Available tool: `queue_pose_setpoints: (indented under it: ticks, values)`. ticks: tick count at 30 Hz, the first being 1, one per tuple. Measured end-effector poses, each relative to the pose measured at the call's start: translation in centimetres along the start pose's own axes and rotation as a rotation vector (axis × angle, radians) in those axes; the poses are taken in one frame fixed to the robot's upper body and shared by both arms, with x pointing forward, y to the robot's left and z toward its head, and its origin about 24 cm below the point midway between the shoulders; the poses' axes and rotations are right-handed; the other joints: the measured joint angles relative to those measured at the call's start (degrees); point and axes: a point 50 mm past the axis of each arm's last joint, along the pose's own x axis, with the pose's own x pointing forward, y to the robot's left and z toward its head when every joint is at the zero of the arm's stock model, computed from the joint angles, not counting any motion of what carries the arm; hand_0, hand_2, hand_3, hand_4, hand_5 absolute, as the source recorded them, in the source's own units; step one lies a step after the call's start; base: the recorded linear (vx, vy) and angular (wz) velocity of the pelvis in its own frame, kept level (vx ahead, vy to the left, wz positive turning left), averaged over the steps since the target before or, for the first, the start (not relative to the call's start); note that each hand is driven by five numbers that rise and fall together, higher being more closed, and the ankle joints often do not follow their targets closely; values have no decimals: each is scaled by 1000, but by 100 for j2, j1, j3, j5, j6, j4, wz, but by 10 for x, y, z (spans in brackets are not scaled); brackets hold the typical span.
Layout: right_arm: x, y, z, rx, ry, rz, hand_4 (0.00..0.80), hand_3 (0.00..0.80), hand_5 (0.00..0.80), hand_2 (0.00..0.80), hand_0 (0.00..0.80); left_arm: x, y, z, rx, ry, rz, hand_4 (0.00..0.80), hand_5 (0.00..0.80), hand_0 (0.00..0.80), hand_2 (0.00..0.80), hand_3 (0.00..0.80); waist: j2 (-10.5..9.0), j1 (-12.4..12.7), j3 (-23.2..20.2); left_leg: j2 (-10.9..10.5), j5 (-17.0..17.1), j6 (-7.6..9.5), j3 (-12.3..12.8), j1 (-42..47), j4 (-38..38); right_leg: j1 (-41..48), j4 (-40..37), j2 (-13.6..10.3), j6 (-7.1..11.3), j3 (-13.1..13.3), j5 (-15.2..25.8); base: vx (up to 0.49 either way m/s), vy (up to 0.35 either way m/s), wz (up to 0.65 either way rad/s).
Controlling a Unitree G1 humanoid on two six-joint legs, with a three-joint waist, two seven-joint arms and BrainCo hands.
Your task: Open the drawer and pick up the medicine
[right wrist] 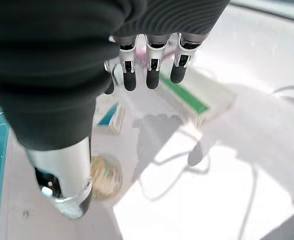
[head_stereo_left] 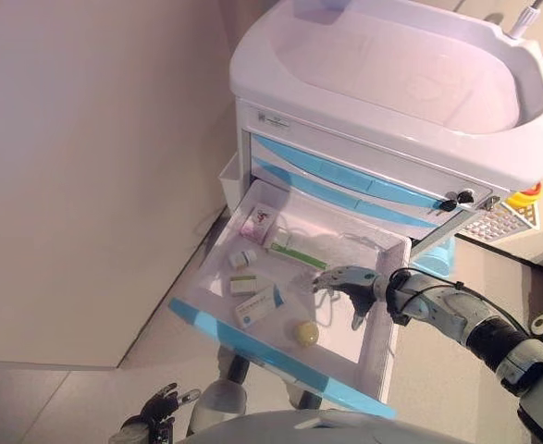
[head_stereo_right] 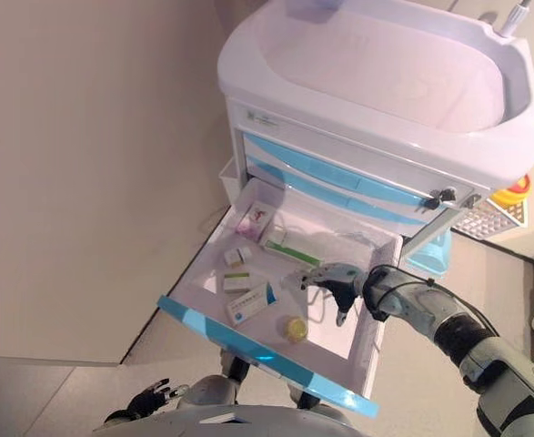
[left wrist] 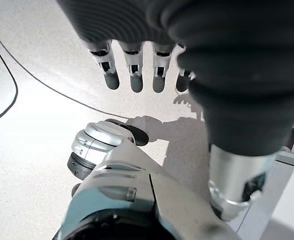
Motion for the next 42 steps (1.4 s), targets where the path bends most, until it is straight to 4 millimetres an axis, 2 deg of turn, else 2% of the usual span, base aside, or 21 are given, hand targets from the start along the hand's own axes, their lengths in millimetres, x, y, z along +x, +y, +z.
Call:
queue_pose_setpoints:
  ticks: [13,18,26,33,42]
  values:
    - [19,39,9,82,36,9,0,0,0,0,0,0,-1,0,21,4,-5,0,0,0,0,0,133,34,-71,1,14,-8,-93,-52,1,-2,0,4,-9,-105,-21,-21,4,3]
    - [27,43,14,87,41,-3,0,0,0,0,0,0,-2,0,23,3,-9,0,0,0,0,0,144,34,-74,1,15,-9,-95,-61,1,-7,0,2,-9,-108,-21,-8,1,0]
    - [33,45,17,103,61,-22,0,0,0,0,0,1,-7,-1,26,5,-22,0,0,0,0,0,267,44,-147,1,16,-9,-101,-82,1,-21,0,1,-3,-125,-25,0,0,0]
    - [32,51,13,97,87,-2,0,0,0,0,0,1,-9,-2,31,2,-28,0,0,0,0,0,268,49,-150,0,17,-12,-105,-81,1,-18,0,4,-2,-128,-26,0,0,0]
    - [40,50,23,101,61,-6,0,0,0,0,0,1,-9,-2,32,-3,-26,0,0,0,0,0,262,71,-153,0,21,-16,-117,-81,1,-14,0,6,-2,-139,-26,0,0,0]
